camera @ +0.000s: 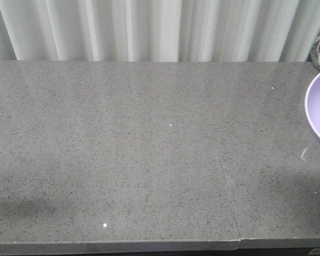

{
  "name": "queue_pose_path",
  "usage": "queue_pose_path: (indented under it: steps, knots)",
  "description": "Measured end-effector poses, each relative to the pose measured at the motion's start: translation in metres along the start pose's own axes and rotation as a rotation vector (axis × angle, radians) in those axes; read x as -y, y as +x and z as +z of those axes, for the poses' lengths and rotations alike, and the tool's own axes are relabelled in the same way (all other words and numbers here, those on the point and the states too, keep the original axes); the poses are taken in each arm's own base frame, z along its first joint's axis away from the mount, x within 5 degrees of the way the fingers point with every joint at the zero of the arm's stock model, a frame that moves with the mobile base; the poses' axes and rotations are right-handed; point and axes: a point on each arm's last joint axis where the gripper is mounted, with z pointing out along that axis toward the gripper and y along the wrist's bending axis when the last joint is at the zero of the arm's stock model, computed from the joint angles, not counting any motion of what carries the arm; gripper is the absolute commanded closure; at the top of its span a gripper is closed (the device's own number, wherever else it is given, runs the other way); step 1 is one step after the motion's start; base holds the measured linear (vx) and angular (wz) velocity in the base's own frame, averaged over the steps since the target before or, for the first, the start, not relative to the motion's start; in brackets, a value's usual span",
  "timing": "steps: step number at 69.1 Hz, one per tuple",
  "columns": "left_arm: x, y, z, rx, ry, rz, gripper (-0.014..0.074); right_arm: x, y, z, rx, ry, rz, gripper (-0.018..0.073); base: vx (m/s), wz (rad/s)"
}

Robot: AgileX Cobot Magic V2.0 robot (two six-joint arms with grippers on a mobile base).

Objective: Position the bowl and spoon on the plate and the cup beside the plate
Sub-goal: 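Drive the base, holding spoon and bowl, toward the pale blue plate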

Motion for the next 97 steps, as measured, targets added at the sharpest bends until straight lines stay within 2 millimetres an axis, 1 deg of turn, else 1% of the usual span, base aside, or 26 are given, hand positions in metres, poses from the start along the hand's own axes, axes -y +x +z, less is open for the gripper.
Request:
queue_pose_path:
  steps: [22, 42, 97]
  knots:
    - [0.0000, 0.0000, 0.0000, 0.000, 0.000, 0.000, 0.0603, 0.0000, 0.0000, 0.0000, 0.000, 0.000, -0.001, 0.0566, -0.02, -0.11]
    - [-0.0001, 0.0000, 0.0000, 0.000, -0.001, 0.000, 0.0603, 0.0000, 0.0000, 0.0000, 0.000, 0.000, -0.001, 0.0566, -0.03, -0.27]
    - [-0.0001, 0.0000, 0.0000, 0.000, -0.001, 0.000, 0.0603, 0.0002, 0.0000, 0.0000, 0.000, 0.003, -0.003, 0.0566, -0.05, -0.50]
